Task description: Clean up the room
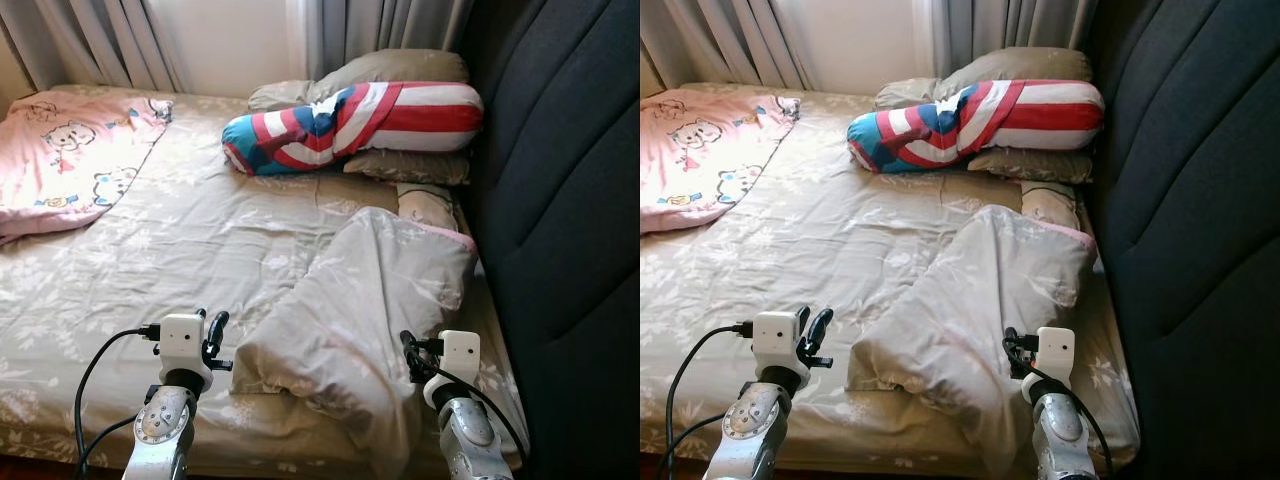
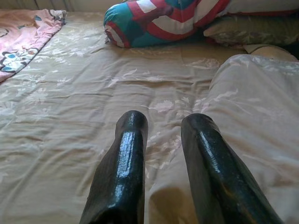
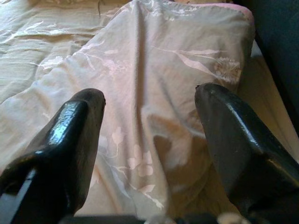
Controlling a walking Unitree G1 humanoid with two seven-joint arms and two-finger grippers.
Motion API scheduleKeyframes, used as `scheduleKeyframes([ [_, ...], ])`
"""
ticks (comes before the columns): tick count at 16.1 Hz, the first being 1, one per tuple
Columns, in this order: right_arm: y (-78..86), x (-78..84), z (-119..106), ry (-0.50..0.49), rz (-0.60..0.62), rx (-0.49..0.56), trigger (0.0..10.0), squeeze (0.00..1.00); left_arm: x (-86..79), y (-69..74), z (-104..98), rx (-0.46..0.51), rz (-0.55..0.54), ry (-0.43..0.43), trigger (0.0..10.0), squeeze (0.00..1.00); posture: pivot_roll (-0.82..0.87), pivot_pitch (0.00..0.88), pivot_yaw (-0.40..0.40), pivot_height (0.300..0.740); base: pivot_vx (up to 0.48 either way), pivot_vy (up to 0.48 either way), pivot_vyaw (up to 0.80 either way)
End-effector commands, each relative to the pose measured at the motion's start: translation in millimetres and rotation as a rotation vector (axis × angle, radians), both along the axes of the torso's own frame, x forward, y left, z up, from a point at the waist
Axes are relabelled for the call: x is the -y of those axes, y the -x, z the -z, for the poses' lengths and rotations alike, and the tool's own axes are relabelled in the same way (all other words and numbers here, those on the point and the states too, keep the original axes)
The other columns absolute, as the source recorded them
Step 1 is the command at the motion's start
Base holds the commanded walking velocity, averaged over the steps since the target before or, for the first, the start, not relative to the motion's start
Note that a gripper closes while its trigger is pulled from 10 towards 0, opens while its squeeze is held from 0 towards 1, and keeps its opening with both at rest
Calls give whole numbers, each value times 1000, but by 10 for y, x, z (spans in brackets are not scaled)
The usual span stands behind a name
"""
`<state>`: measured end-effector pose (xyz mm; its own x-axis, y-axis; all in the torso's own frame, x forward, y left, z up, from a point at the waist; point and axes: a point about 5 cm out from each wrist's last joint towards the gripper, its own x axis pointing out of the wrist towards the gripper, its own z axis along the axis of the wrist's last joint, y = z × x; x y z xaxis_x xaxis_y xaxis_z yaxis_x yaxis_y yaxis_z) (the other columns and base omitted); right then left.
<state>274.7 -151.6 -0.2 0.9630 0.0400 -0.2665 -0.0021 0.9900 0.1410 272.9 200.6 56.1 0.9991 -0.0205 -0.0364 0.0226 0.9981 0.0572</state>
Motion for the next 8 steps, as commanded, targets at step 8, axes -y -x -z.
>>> scheduleKeyframes([
  [8,-4,-31,-10,4,-11,7,10000,0,37,-18,-46,9,25,-1,10000,0,55,80,-64,677,0,0,0],
])
